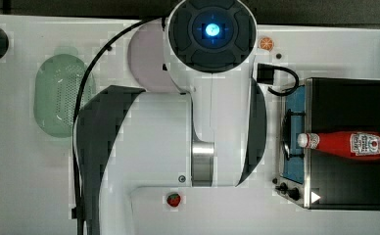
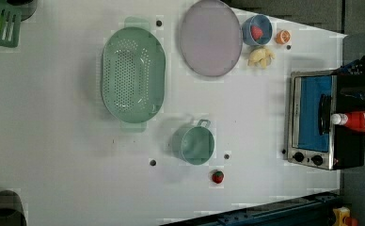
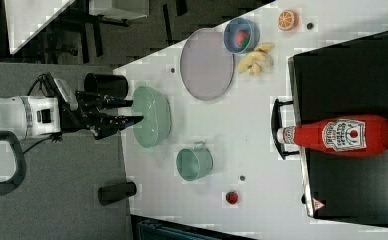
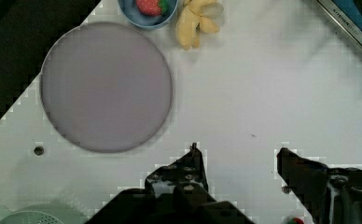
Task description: Pick Ketchup from oven and place it on table.
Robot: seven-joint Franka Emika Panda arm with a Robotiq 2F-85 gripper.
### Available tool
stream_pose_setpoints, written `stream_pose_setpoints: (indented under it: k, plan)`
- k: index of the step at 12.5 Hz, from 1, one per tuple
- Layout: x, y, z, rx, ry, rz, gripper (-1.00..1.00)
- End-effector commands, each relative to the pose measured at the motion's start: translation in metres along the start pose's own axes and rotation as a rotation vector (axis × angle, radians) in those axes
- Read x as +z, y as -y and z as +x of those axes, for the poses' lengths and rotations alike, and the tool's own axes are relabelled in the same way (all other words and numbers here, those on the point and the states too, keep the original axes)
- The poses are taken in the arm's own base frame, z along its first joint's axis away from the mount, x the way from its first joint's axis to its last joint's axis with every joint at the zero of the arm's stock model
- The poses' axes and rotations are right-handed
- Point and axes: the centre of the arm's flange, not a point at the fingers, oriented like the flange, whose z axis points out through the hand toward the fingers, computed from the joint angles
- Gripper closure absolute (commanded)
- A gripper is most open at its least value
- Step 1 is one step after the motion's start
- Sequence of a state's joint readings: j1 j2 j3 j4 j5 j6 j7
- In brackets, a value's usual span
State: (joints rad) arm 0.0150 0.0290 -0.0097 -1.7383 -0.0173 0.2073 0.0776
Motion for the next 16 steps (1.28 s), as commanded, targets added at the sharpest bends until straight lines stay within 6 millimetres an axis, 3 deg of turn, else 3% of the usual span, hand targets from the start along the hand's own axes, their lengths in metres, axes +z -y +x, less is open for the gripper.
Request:
stream_pose_setpoints:
  k: [1,2,3,6,9,12,16]
  plan:
    - [-0.107,-0.123,-0.093,0.003,0.080,-0.028,-0.48]
    - [-0.107,-0.123,-0.093,0.004,0.080,-0.029,-0.85]
    - [-0.105,-0.126,-0.088,0.014,0.081,-0.031,-1.00]
    - [-0.095,-0.138,-0.055,0.077,0.082,-0.008,-1.00]
    - [-0.071,-0.162,0.003,0.190,0.080,0.029,-1.00]
    - [-0.027,-0.205,0.077,0.350,0.075,0.043,-1.00]
    - [0.017,-0.249,0.140,0.493,0.011,0.055,-1.00]
